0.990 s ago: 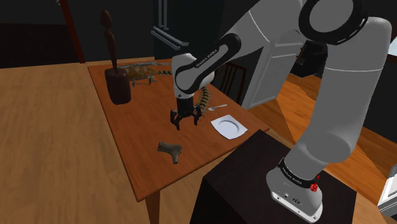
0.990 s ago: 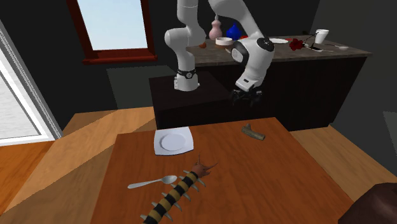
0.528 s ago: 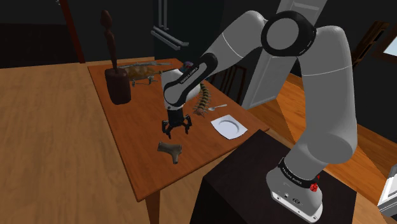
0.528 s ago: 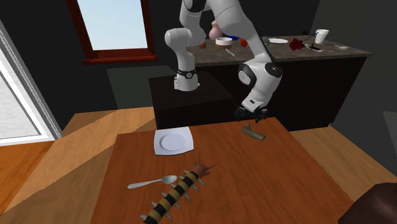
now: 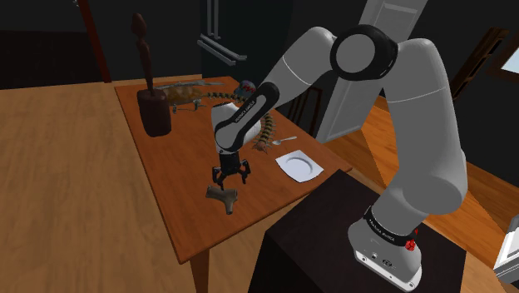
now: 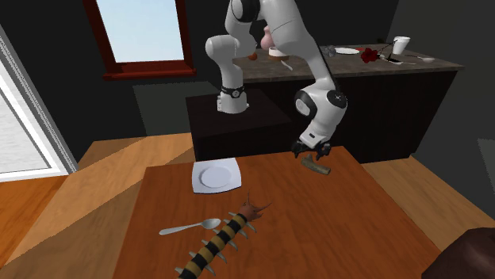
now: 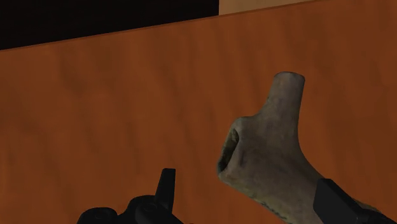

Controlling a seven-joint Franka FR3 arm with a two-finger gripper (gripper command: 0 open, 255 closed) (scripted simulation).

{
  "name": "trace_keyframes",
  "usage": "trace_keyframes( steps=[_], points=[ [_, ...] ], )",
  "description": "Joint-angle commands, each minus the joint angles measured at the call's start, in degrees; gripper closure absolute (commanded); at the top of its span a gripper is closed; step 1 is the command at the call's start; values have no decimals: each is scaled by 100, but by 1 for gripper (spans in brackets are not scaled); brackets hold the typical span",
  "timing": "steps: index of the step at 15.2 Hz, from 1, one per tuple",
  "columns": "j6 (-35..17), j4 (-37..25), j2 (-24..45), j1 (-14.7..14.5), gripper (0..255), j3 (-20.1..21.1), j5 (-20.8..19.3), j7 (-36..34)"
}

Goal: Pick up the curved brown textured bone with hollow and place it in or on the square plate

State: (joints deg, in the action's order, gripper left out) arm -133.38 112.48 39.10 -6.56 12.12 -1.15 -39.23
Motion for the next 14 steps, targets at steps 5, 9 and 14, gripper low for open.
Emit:
trace_keyframes(
  steps=[5, 9, 14],
  points=[
    [-34, -25, 55, -13, 0, -6, -7, -8],
    [-34, -24, 54, -12, 255, -6, -7, -7],
    [-34, -24, 54, -13, 255, -6, -7, -7]
  ],
)
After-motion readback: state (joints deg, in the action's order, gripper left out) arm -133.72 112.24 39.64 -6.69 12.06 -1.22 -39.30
